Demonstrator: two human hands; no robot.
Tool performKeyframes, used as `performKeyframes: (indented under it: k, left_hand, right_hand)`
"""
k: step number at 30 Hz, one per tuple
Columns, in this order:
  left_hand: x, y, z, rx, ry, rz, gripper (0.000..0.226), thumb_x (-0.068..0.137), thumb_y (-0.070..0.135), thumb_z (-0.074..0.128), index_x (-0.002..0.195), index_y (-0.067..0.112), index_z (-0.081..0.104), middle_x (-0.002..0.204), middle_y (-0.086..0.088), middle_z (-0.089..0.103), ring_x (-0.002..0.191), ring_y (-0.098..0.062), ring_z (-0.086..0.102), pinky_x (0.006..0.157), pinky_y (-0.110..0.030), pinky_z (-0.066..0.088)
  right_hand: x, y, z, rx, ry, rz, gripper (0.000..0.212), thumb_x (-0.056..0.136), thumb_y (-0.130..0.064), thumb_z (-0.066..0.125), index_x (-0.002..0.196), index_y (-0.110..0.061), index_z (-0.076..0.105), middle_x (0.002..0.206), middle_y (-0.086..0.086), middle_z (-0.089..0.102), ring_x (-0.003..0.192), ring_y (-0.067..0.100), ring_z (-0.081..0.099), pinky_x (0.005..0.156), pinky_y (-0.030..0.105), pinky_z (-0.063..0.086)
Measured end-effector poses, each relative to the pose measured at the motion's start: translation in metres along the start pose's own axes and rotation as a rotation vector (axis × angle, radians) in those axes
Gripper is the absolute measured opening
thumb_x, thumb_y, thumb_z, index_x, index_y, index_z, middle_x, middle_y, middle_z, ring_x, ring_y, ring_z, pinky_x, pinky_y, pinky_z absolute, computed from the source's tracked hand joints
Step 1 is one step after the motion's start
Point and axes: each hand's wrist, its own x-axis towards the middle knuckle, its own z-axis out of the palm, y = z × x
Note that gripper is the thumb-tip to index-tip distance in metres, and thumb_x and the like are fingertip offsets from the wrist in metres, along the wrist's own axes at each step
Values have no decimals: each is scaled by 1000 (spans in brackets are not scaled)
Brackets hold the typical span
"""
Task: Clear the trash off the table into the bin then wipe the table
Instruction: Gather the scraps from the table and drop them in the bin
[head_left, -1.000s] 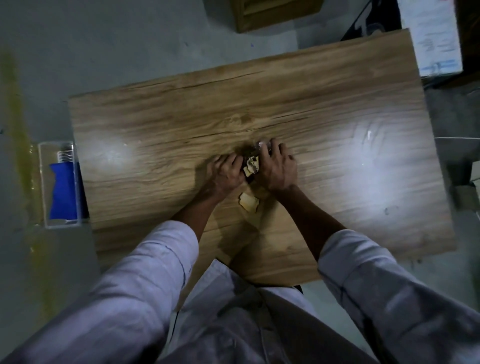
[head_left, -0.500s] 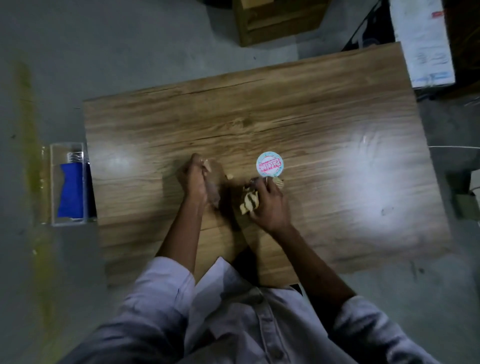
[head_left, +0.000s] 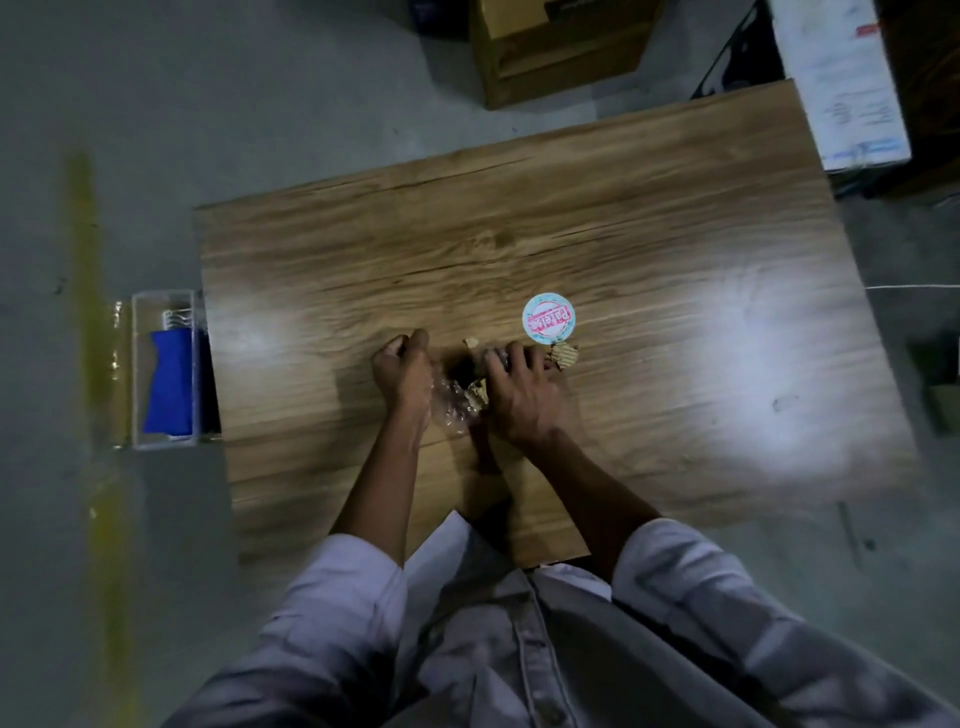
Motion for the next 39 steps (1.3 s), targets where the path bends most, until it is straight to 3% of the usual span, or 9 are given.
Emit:
performKeyframes:
  k: [2,6,11,15,17,19,27,32,39]
  left_hand:
    - [-4,1,3,162,-48,95,23,89,21,61,69,13,52,62,-5,49,56,-17,46,57,-35,37]
    - [-13,0,7,683,-241,307,21,97,23,55,110,7,50,98,-18,69,92,-37,65,72,-36,43]
    - [-20,-2,12,1048,-410,581,40,104,32,47,138,11,40,96,-19,72,89,-41,68,65,-35,36]
    - [-18,-4,17,1240,-458,691,48,105,38,42,146,14,33,94,-18,73,89,-41,69,70,-40,46]
    - [-18,-6,18,1329,-449,728,43,106,39,38,142,15,35,99,-17,73,93,-40,70,77,-43,49]
    - [-20,-6,19,1366,-451,744,38,106,37,37,136,16,36,102,-16,73,94,-39,70,78,-43,49]
    - [-25,-10,19,1420,-364,747,35,107,33,34,131,9,41,101,-19,73,92,-41,71,76,-44,52]
    - [-23,-8,6,1263,-408,693,32,106,29,39,124,3,44,101,-22,71,93,-44,68,68,-42,43]
    - [-27,-9,-3,1079,-284,471,44,103,36,49,130,3,37,100,-23,72,95,-44,68,69,-40,46]
  right_hand:
    - [-7,-4,-3,-14,-36,-79,65,60,-37,84,115,-21,52,107,13,58,97,38,59,60,38,50]
    - [-25,10,-3,51,-2,-15,74,56,-26,83,121,-17,47,107,19,60,91,42,61,66,43,52]
    - [-15,46,-18,267,265,422,66,64,-17,81,122,0,56,114,27,58,99,45,54,81,50,52]
    - [1,52,-23,234,203,397,68,66,-26,80,128,-9,56,121,23,54,109,42,48,86,50,48]
    - [5,45,-17,160,176,364,57,73,-38,63,126,-20,57,123,18,52,110,40,45,79,47,49]
    - [5,39,-10,107,170,336,57,73,-42,52,127,-25,57,123,16,51,110,40,45,72,45,48]
    - [6,31,12,-20,119,248,53,69,-28,77,115,-24,51,114,13,51,99,40,52,55,45,52]
    - [4,18,13,7,158,271,30,81,-20,54,110,-20,58,108,14,54,92,39,56,54,43,50]
    - [0,22,19,32,141,257,43,75,-28,77,113,-24,56,108,11,53,92,37,54,54,41,47]
